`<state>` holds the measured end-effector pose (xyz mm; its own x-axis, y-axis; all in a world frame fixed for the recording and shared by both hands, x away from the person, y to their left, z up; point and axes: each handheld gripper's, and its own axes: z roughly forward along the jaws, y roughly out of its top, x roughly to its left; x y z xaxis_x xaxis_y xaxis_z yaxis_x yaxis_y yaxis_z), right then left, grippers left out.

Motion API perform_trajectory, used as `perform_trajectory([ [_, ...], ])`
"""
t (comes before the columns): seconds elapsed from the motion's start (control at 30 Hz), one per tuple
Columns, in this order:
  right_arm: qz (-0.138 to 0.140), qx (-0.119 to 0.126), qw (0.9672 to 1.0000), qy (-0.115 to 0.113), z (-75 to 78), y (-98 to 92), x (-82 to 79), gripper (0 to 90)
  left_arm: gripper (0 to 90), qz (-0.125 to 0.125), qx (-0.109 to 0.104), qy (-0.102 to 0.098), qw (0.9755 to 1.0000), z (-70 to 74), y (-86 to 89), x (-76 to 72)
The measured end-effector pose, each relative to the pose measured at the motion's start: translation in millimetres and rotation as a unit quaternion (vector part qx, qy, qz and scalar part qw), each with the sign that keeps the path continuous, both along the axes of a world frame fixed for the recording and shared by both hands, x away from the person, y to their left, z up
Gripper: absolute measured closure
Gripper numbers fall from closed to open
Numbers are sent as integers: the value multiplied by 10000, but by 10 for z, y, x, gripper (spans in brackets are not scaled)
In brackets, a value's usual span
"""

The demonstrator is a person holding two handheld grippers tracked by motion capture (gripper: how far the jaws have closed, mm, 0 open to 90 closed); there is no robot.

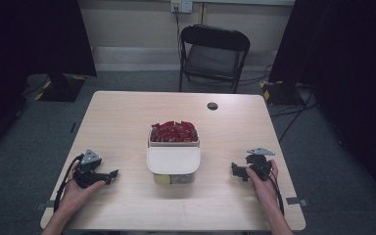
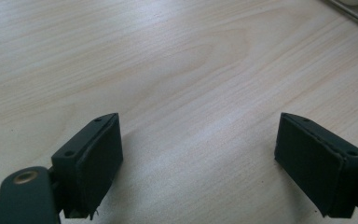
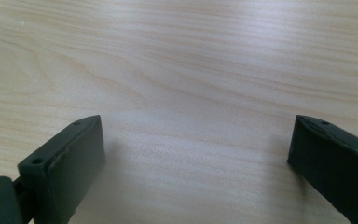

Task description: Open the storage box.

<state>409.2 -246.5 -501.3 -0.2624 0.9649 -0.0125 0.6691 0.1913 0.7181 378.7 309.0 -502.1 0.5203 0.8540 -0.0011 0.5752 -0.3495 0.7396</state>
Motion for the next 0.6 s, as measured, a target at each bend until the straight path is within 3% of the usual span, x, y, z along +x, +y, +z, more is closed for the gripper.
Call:
perform_trajectory([
  [0.47, -101, -11, 9999, 11, 3, 14, -10, 30, 146, -6, 4, 7, 10000, 0, 0, 4],
  [0.53, -85, -11, 10000, 22, 14, 19, -17, 65, 146, -3, 8, 2, 10000, 0, 0, 4],
  [0.6, -106, 56, 9999, -2, 41, 24, -27, 193, 146, 1, -3, 10, 10000, -1, -1, 3],
])
